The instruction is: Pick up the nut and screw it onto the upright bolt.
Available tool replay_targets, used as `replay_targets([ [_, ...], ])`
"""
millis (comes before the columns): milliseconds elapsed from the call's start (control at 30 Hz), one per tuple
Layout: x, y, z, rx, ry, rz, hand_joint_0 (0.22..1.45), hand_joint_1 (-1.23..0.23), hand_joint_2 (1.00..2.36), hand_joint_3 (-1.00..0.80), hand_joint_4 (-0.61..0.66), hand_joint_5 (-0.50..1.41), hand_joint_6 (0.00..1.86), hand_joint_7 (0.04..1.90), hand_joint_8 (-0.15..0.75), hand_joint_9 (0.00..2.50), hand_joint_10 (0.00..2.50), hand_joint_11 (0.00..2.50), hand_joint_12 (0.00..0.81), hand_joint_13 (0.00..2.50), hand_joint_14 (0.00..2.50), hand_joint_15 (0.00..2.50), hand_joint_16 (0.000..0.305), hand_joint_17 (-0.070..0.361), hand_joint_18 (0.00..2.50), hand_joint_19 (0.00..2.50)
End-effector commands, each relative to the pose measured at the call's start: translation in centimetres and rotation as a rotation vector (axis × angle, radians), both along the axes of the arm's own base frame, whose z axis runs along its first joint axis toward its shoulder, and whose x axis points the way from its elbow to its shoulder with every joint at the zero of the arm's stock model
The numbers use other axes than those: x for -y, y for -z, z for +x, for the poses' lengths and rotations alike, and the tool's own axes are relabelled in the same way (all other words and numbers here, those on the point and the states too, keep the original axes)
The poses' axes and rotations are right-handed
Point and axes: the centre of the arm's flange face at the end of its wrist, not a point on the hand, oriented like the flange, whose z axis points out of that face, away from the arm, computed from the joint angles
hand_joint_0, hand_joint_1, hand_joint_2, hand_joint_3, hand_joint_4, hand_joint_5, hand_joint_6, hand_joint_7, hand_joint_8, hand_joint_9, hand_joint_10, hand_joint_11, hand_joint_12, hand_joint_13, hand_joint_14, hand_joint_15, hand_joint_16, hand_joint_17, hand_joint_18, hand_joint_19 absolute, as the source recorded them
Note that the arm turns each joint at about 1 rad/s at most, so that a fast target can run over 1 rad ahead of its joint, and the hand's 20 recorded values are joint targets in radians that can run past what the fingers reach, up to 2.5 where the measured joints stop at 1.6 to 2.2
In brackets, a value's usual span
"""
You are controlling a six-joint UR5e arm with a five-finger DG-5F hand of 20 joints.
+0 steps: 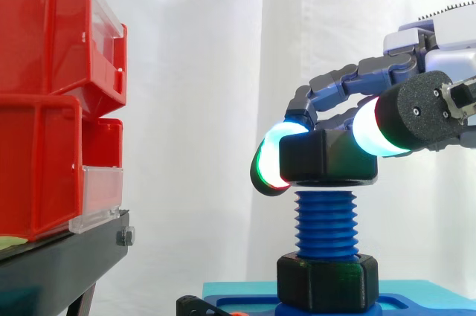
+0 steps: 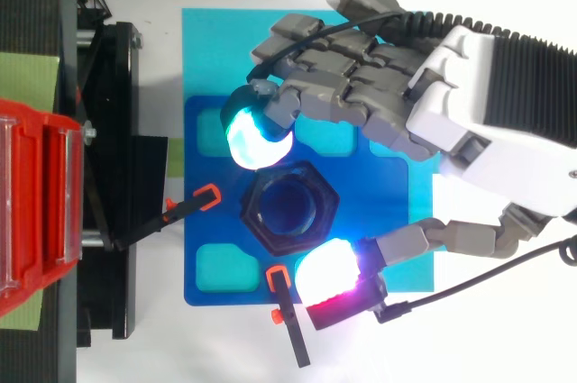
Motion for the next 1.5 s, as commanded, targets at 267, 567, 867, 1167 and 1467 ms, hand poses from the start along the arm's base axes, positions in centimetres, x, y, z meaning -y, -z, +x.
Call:
replay_targets([
  [267,0.5,0.0,0.0,-0.001,-0.002,0.000,0.51,-0.70,1.00,-0.50,0.21,-0.20,0.50,1.11,0.250,0.34,0.00,0.00,0.267,0.24,0.00,0.00,0.028,0.063,0.02,0.00],
  [567,1.0,0.2,0.0,-0.009,-0.013,-0.002,0.51,-0.70,1.00,-0.50,0.21,-0.20,0.50,1.11,0.250,0.34,0.00,0.00,0.267,0.23,0.00,0.00,0.028,0.063,0.02,0.00],
  [867,1.0,0.2,0.0,-0.007,-0.013,-0.002,0.51,-0.70,1.00,-0.50,0.21,-0.20,0.50,1.10,0.251,0.34,0.00,0.00,0.268,0.24,0.00,0.00,0.028,0.063,0.02,0.00],
  [1167,0.9,0.1,0.1,-0.006,-0.015,-0.001,0.51,-0.70,1.00,-0.50,0.21,-0.20,0.50,1.11,0.251,0.34,0.00,0.00,0.267,0.24,0.00,0.00,0.028,0.064,0.02,0.00],
  [1467,0.8,0.2,0.0,-0.010,-0.019,-0.002,0.51,-0.70,1.00,-0.50,0.21,-0.20,0.50,1.11,0.249,0.33,0.00,0.00,0.267,0.24,0.00,0.00,0.028,0.063,0.02,0.00],
])
